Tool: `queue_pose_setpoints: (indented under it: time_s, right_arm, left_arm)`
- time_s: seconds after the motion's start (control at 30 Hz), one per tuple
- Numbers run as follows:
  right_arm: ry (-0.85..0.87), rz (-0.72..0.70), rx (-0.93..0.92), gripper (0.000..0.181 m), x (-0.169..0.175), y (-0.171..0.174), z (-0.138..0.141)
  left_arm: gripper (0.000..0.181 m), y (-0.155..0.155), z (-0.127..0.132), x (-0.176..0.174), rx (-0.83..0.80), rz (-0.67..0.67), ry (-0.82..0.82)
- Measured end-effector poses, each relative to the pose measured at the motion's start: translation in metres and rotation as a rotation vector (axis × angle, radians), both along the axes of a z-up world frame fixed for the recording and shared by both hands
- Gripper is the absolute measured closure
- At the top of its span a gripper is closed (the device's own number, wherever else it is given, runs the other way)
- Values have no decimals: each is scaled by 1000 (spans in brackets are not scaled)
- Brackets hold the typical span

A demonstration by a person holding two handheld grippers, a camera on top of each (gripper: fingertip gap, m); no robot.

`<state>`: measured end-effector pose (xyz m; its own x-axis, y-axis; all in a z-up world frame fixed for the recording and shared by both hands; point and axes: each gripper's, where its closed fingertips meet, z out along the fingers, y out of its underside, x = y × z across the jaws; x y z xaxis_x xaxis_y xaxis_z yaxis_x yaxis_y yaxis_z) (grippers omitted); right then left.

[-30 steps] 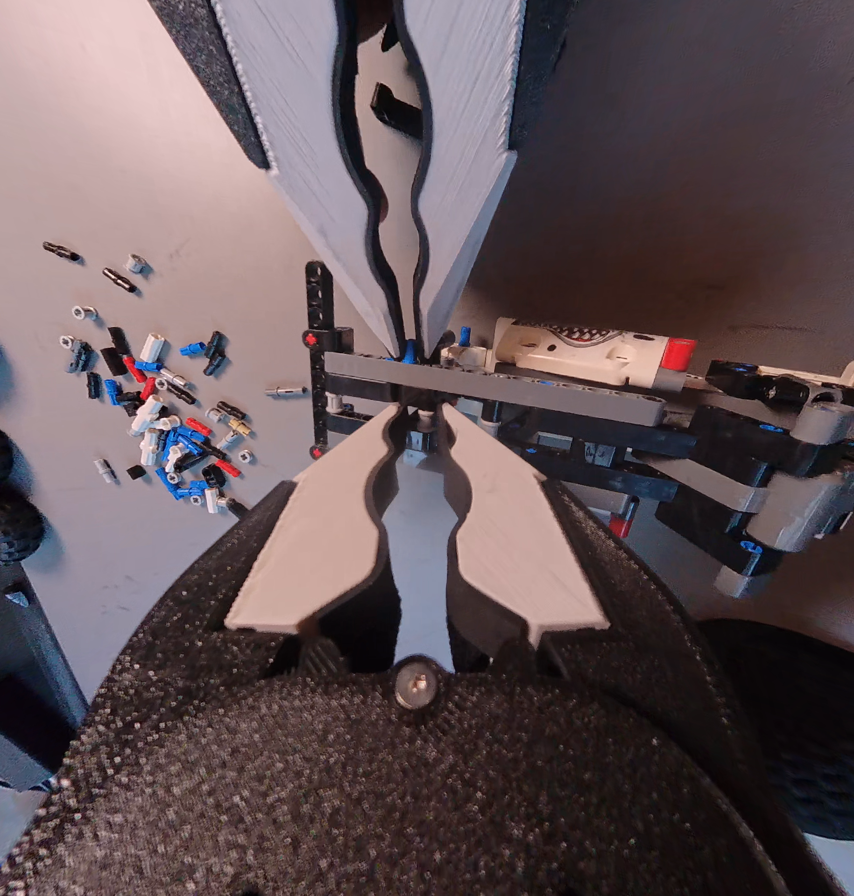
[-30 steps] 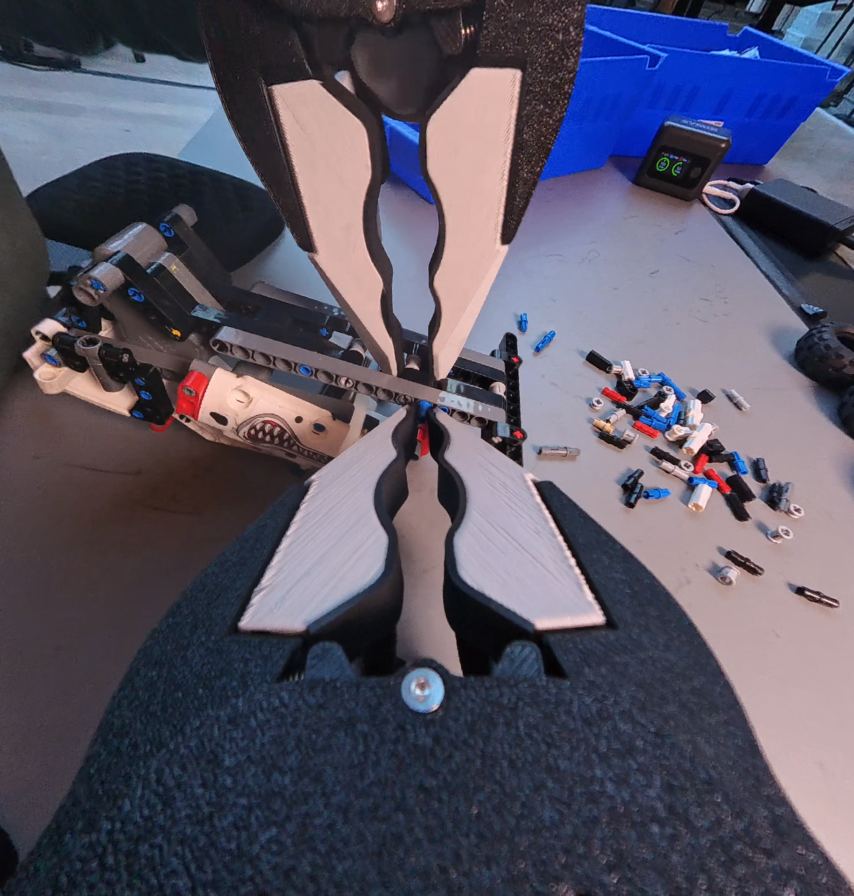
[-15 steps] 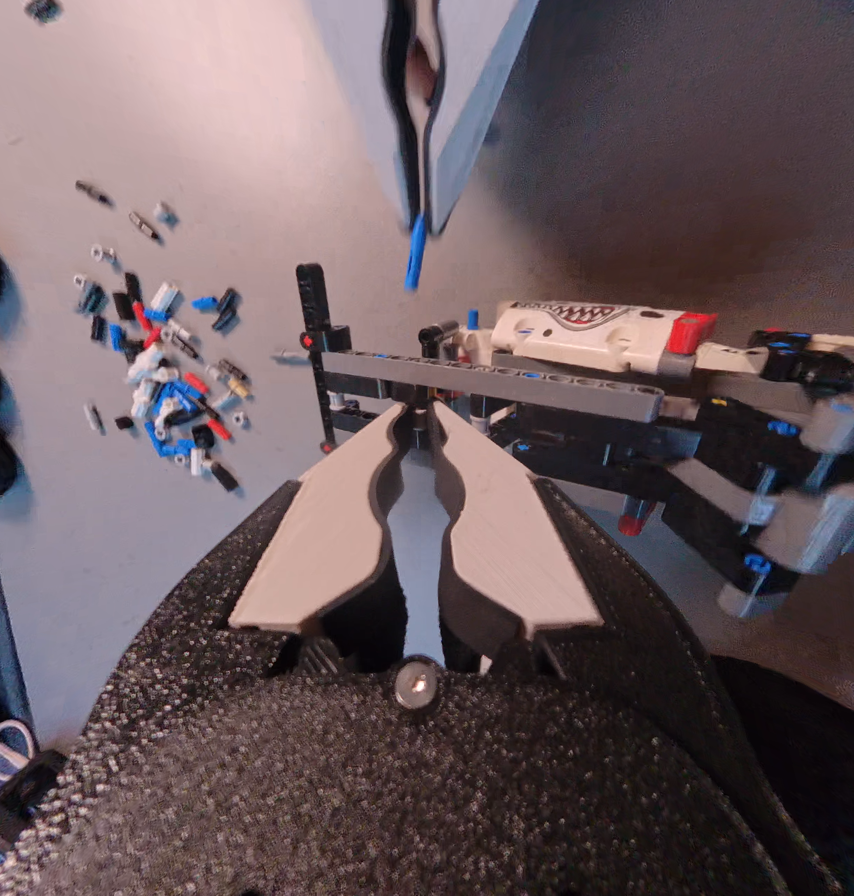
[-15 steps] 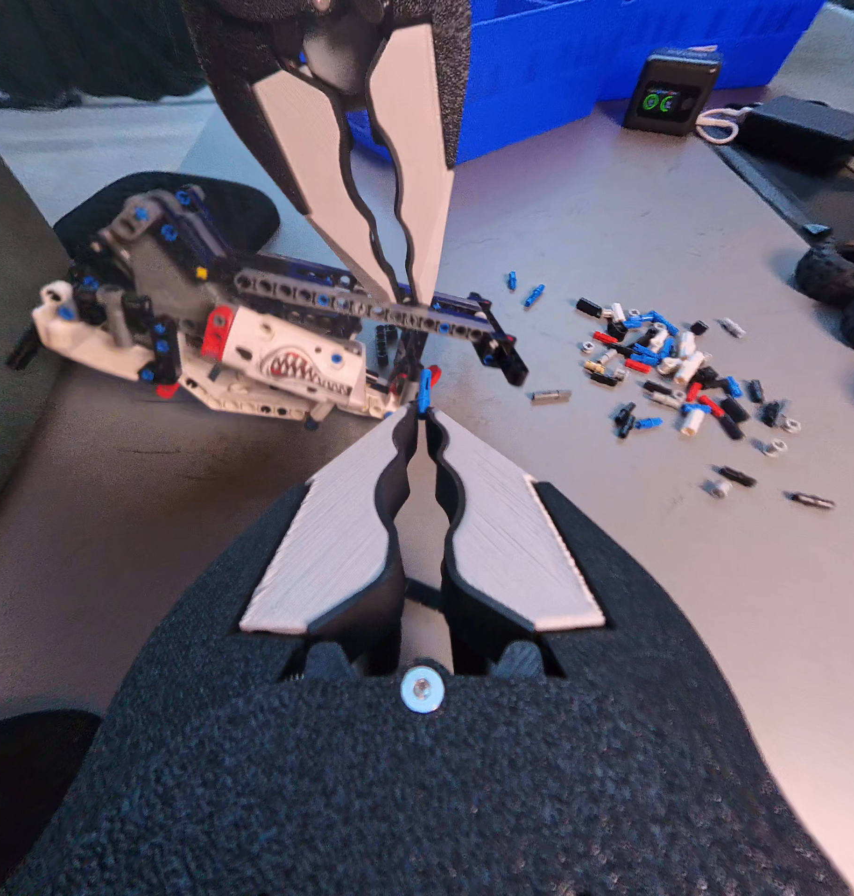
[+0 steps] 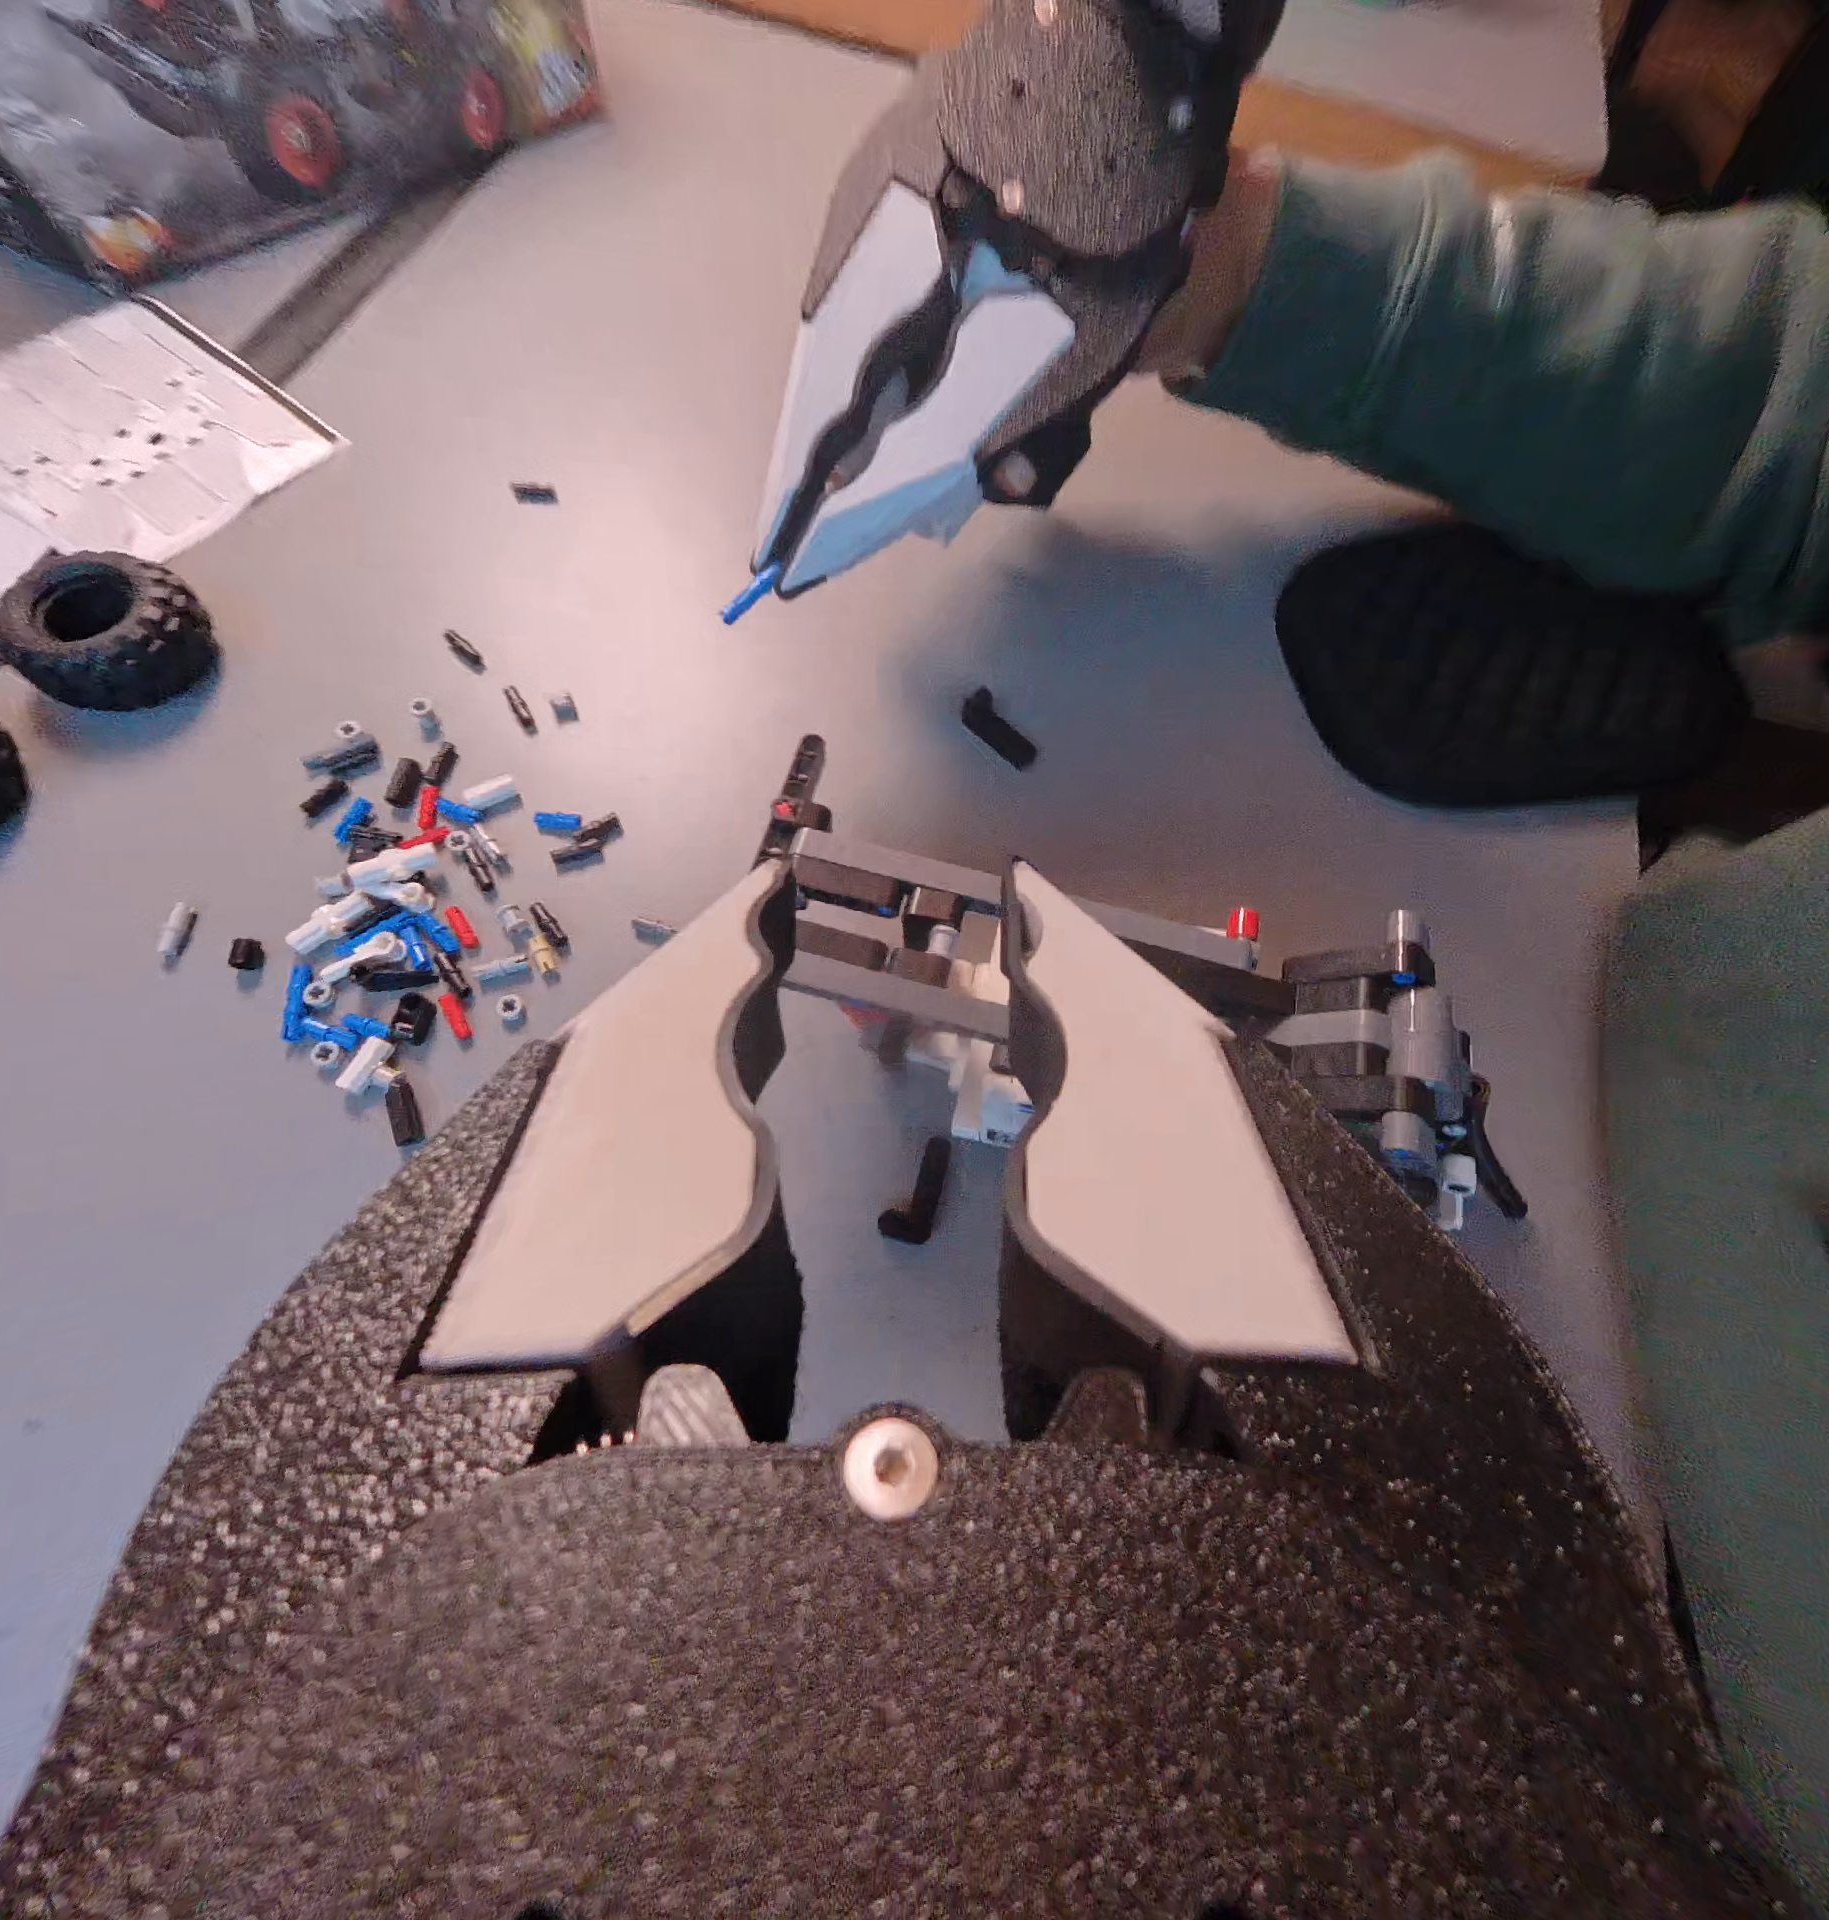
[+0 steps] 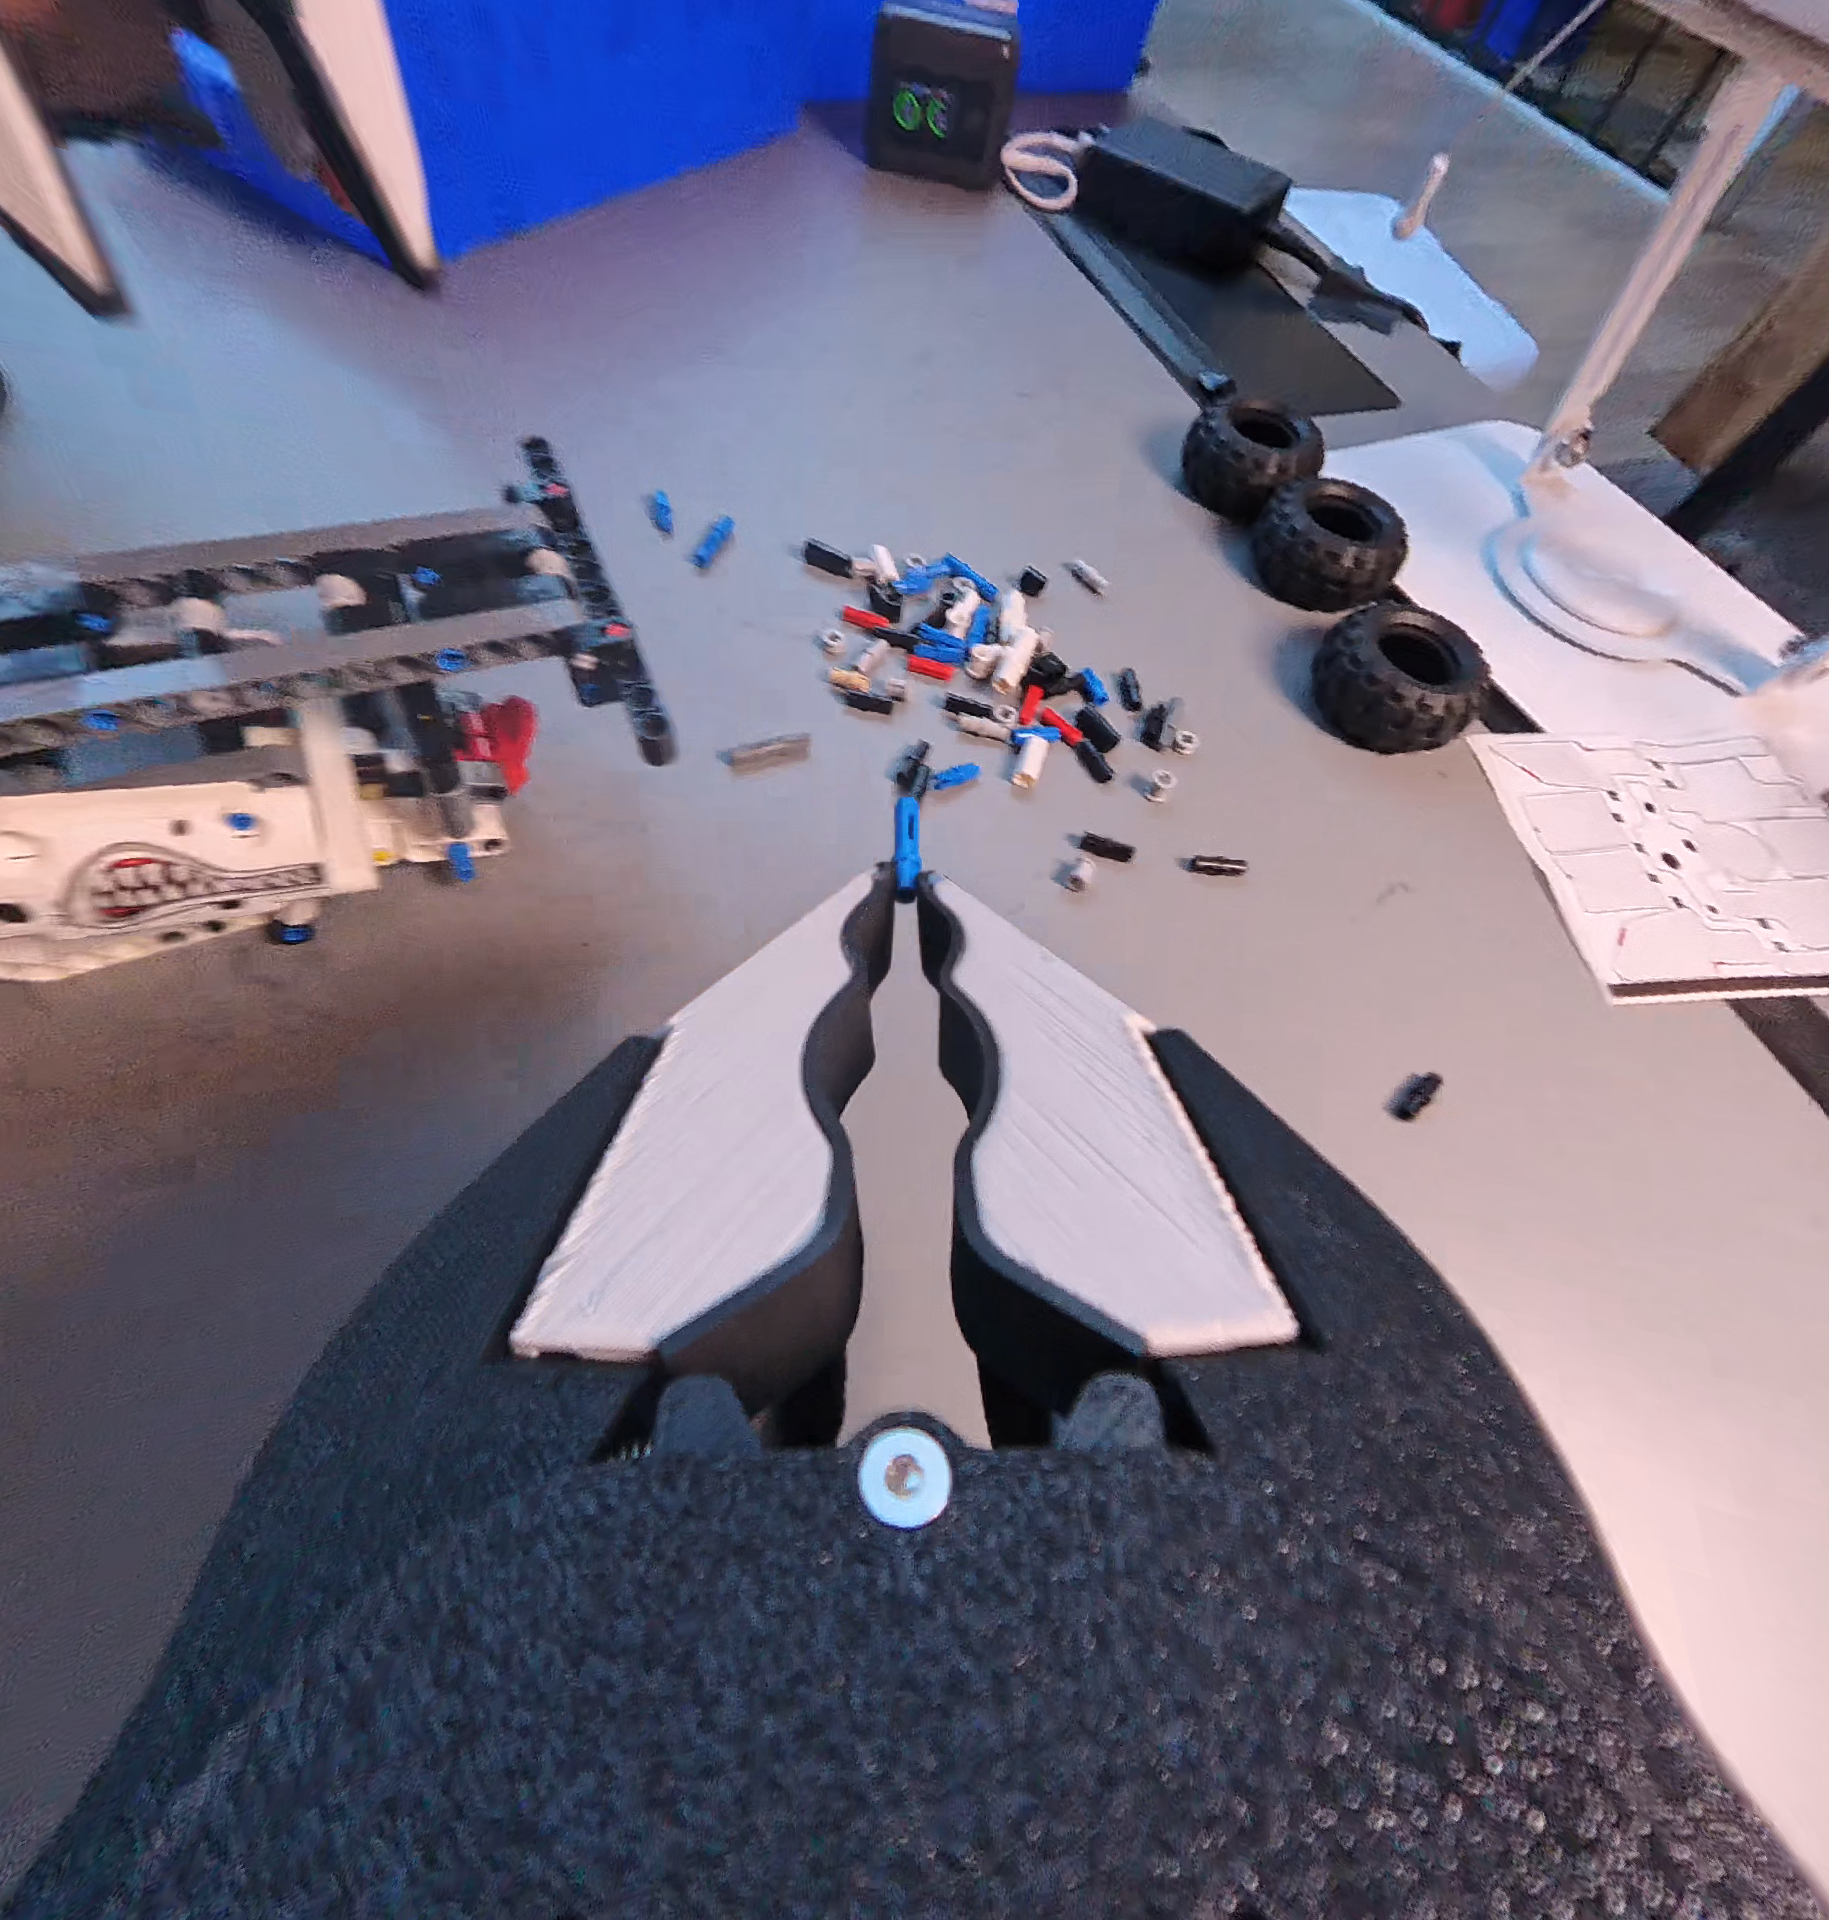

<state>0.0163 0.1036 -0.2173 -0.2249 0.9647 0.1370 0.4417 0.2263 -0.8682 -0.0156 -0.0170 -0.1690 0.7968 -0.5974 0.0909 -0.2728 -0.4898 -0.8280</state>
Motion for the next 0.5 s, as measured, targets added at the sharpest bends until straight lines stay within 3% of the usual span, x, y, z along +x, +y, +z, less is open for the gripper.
queue_pose_setpoints:
  time_s: [0.1, 0.3, 0.4, 0.5]
  right_arm:
    - [-83, -10, 95, 178, -26, 15, -15]
    - [-216, -3, 151, 175, -83, 27, -46]
    - [-222, -45, 181, 147, -94, 32, -45]
    - [-126, -86, 167, 137, -90, 32, -24]
  left_arm:
    - [134, -2, 0, -28, 106, 135, -121]
    - [132, -9, -37, -75, 135, 272, -138]
    - [134, -8, -49, -85, 127, 281, -143]
    - [135, -10, -56, -85, 106, 263, -121]
